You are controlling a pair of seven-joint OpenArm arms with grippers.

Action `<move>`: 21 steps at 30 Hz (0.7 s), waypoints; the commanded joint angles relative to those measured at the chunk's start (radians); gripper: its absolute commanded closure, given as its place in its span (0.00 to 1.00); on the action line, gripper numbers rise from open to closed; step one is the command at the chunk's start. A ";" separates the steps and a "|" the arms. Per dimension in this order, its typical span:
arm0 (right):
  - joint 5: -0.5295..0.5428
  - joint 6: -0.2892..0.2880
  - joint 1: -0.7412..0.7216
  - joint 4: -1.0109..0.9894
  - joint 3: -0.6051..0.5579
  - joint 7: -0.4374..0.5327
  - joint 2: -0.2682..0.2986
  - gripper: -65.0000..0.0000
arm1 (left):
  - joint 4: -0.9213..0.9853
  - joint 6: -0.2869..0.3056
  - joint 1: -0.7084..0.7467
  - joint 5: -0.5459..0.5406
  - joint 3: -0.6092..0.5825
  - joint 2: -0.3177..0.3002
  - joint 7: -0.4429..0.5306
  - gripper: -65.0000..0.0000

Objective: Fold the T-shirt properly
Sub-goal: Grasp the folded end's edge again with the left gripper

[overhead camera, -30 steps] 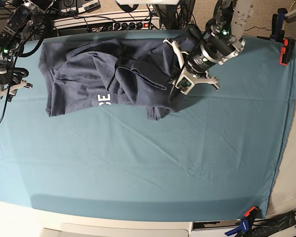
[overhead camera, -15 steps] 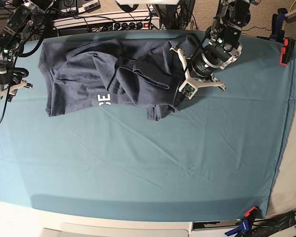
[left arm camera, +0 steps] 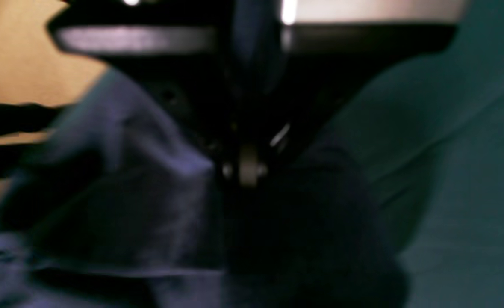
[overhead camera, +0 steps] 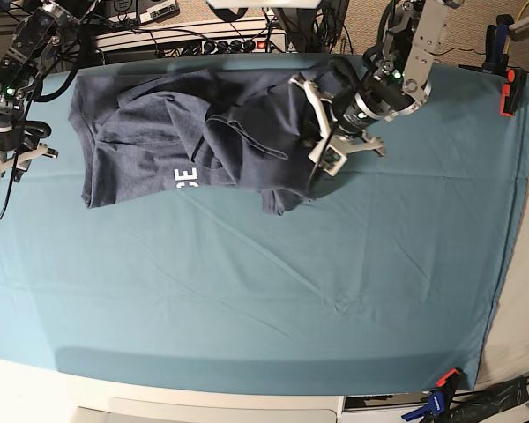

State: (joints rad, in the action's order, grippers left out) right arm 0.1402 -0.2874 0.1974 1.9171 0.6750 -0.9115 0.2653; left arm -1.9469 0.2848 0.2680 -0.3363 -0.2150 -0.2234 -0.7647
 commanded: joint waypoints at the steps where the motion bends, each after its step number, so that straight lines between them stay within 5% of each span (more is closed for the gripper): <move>1: 0.002 0.004 -0.006 0.018 0.006 0.029 0.017 0.71 | -0.021 0.005 -0.007 -0.029 0.001 0.011 0.020 1.00; 21: 0.002 0.004 -0.006 0.018 0.006 0.029 0.017 0.71 | -0.021 0.029 -0.002 -0.055 -0.161 0.029 -0.014 1.00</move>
State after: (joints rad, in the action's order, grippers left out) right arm 0.1406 -0.2878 0.1974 1.9171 0.6750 -0.9115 0.2653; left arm -1.9472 0.3069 0.2703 -0.3714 -0.3737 -0.1974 -0.7933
